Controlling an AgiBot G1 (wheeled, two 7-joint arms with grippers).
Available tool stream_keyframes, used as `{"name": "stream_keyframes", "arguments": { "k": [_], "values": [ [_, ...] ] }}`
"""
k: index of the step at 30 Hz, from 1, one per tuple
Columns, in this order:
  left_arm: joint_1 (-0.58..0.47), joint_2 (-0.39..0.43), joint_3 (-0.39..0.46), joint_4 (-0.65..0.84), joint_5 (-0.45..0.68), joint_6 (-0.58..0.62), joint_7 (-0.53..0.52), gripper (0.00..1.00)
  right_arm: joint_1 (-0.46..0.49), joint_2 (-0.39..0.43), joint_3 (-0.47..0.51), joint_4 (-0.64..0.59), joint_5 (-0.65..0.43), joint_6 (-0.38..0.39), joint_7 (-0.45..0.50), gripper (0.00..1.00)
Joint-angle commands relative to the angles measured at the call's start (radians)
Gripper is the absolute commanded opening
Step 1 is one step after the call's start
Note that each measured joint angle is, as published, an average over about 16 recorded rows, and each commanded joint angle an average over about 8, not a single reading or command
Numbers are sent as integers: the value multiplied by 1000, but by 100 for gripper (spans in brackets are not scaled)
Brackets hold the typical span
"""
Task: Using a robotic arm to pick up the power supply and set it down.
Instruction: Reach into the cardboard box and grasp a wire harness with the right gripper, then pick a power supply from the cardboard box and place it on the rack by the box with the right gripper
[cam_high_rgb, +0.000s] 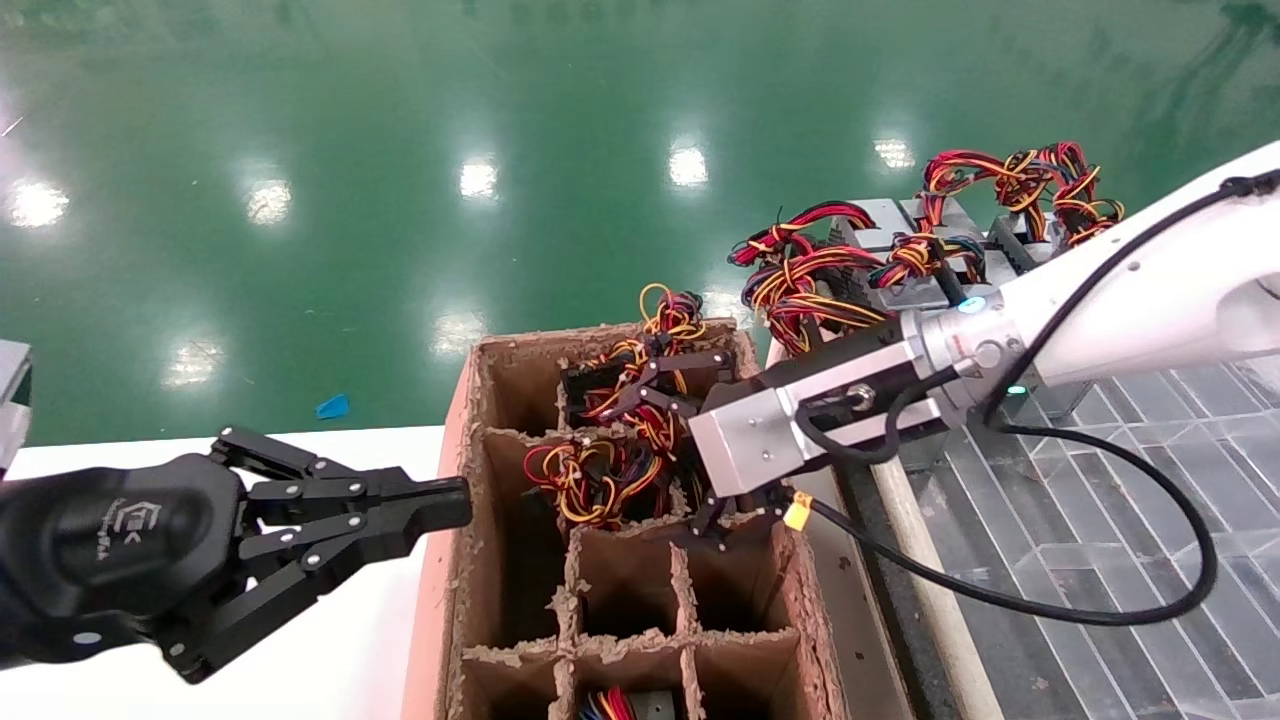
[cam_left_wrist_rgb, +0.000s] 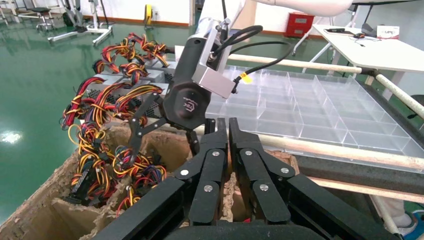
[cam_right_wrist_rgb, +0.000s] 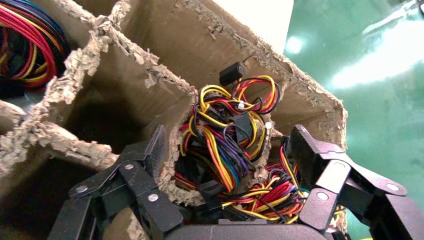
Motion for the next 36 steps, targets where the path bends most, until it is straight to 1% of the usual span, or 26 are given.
{"name": "stream_keyframes", "arguments": {
  "k": [1, 8, 16, 26, 36],
  "values": [
    [0, 0, 0, 0, 0, 0, 0, 0, 13, -17, -7, -42, -3, 1, -33, 0],
    [0, 0, 0, 0, 0, 0, 0, 0, 45, -49, -24, -138, -12, 0, -101, 0],
    [0, 0, 0, 0, 0, 0, 0, 0, 68, -62, -36, -208, -7, -9, -145, 0],
    [0, 0, 0, 0, 0, 0, 0, 0, 78, -59, -51, -250, 6, -16, -174, 0],
    [0, 0, 0, 0, 0, 0, 0, 0, 86, -49, -61, -255, 33, -22, -192, 0]
  ]
}}
